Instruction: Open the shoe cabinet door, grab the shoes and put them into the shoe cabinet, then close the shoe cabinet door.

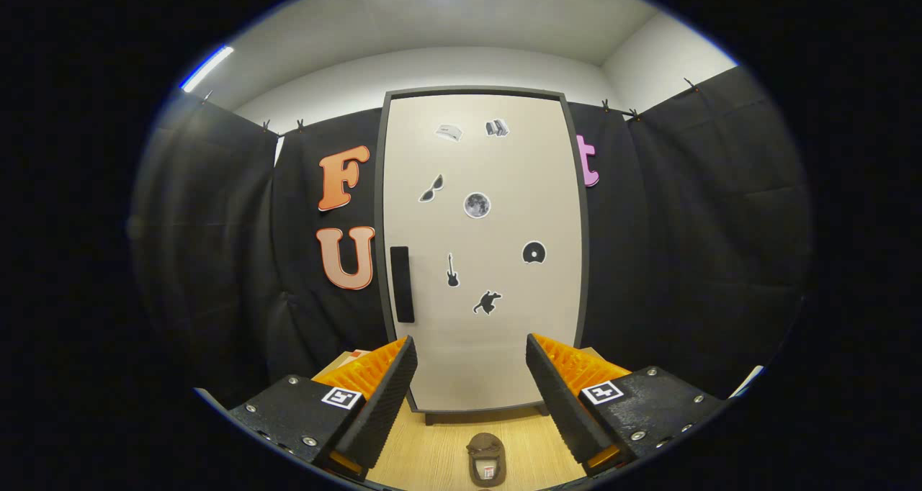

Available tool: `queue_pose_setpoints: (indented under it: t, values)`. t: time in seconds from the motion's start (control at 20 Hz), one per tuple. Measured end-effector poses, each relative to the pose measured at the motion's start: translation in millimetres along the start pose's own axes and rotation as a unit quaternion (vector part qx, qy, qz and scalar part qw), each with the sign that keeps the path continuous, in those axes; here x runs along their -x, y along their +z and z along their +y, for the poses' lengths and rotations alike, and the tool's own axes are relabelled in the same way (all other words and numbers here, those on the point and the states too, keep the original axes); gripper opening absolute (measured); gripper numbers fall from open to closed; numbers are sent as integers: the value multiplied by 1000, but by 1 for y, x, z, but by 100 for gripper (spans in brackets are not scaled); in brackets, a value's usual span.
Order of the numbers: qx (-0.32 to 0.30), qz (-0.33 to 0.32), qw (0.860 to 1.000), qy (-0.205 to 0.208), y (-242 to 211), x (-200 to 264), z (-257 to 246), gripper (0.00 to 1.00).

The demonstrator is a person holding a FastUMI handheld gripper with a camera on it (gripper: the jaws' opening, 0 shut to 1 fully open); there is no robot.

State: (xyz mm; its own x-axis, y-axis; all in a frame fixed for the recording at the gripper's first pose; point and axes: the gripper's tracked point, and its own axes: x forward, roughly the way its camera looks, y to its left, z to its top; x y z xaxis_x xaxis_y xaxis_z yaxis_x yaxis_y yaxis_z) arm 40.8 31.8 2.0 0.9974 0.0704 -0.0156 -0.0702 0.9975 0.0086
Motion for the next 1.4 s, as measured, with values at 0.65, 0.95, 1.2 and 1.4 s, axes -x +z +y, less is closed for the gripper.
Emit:
queue_pose_setpoints:
  t: [0.65, 0.95, 1.2, 1.4]
  values:
    - [11, 0, 999, 51, 3, -137, 81, 95]
    - [5, -1, 999, 52, 4, -187, 98, 95]
    - [17, 12, 999, 44, -5, -207, 105, 85]
    - [30, 9, 999, 32, -5, -215, 108, 61]
